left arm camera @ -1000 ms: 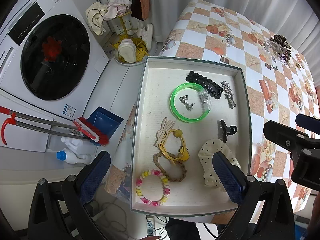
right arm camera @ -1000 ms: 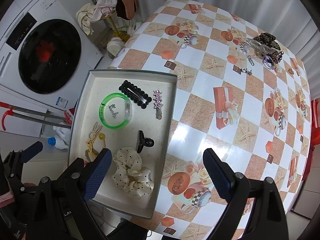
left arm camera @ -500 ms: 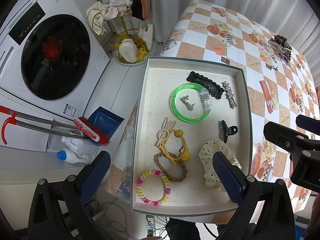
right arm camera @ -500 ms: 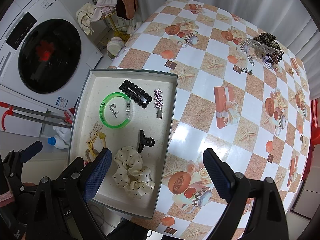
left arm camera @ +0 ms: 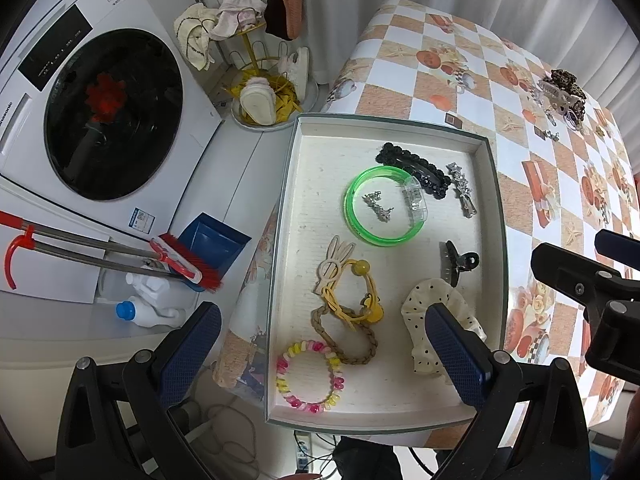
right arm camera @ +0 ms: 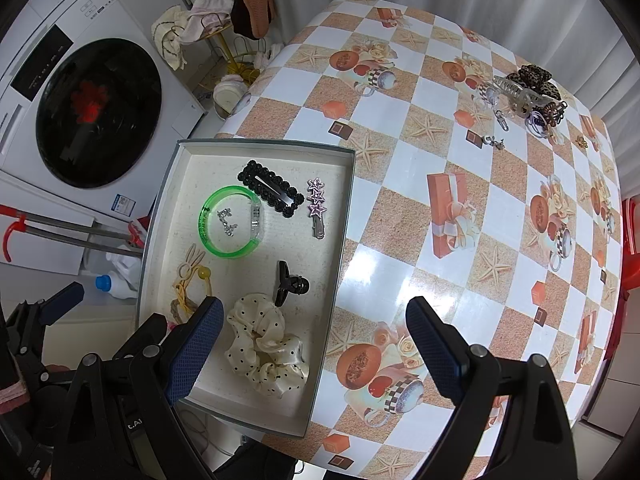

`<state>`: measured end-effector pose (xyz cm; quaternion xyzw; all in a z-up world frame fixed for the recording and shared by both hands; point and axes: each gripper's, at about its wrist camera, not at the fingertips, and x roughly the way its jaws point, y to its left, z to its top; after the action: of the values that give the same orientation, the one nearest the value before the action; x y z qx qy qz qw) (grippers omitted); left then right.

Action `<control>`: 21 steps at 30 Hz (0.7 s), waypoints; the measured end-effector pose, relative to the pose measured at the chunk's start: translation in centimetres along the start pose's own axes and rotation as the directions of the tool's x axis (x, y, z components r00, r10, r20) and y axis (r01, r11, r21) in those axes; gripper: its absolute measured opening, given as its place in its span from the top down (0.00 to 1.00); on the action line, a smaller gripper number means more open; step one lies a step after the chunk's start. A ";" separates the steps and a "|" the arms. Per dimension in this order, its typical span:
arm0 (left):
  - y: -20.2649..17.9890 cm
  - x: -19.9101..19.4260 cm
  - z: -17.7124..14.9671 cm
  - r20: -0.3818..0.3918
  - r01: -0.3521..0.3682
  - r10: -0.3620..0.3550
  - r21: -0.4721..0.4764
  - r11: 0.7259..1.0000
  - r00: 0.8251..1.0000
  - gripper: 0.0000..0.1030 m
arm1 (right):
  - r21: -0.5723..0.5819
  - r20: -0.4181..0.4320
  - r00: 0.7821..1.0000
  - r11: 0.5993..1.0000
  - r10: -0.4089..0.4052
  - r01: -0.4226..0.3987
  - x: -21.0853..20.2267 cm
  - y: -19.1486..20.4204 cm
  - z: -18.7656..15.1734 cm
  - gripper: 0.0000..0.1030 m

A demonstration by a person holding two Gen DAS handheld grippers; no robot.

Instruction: Organize jewelry

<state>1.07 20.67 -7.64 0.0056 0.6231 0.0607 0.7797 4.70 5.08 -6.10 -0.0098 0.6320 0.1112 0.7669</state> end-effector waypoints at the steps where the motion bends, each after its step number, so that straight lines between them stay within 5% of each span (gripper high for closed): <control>1: 0.0 0.1 0.0 -0.001 -0.001 0.001 0.001 1.000 1.000 0.00 | 0.000 0.000 1.000 1.000 0.000 0.000 0.0 0.0 0.0 0.09; 21: 0.1 0.4 -0.1 -0.001 -0.012 0.012 -0.010 1.000 1.000 0.00 | 0.001 -0.002 1.000 1.000 0.001 -0.001 0.1 0.2 -0.1 0.09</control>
<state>1.04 20.78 -8.03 0.0052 0.6230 0.0687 0.7792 4.57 5.23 -6.19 -0.0093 0.6328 0.1115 0.7662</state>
